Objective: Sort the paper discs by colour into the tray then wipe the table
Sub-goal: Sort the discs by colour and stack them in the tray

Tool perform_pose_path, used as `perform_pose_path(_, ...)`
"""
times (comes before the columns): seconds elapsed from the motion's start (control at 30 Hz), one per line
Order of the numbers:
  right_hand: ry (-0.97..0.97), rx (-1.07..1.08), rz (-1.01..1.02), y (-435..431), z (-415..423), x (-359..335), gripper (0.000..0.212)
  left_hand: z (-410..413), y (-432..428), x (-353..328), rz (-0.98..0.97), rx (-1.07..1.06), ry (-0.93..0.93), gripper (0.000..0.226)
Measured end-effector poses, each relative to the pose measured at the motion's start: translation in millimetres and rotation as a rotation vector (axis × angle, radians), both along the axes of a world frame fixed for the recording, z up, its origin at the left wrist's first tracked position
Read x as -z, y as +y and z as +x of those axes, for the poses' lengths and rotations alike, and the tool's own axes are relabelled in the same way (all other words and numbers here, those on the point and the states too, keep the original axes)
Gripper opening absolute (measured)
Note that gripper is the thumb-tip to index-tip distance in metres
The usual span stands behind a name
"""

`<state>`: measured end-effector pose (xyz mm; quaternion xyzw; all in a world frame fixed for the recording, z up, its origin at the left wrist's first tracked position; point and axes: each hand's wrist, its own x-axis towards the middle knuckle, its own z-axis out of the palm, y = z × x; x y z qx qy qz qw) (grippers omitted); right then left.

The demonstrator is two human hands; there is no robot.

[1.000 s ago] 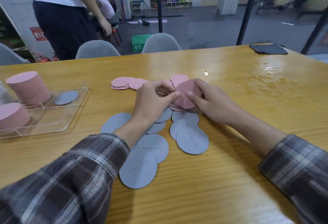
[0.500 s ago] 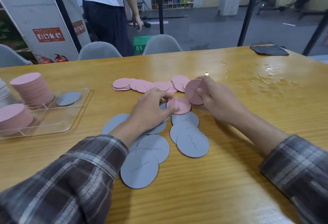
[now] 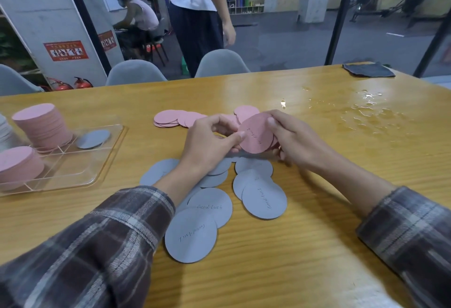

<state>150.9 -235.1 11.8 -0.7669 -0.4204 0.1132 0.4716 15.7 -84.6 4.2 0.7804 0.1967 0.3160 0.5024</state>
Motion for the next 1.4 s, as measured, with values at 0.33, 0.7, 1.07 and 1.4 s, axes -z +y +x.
perform_pose_path(0.33,-0.166,-0.035,-0.101,2,1,3,0.025,6,11,0,0.157,-0.053,-0.003,0.013)
perform_pose_path(0.7,-0.245,0.046,-0.092,6,10,9,0.029,9,78,21,0.62,-0.026,0.497,0.049)
perform_pose_path(1.07,-0.22,0.057,-0.063,13,6,10,0.032,-12,57,11,0.675,0.003,0.399,0.02)
perform_pose_path(1.4,-0.21,0.093,-0.04,28,-8,4,0.036,-20,42,8,0.592,0.003,0.336,0.033)
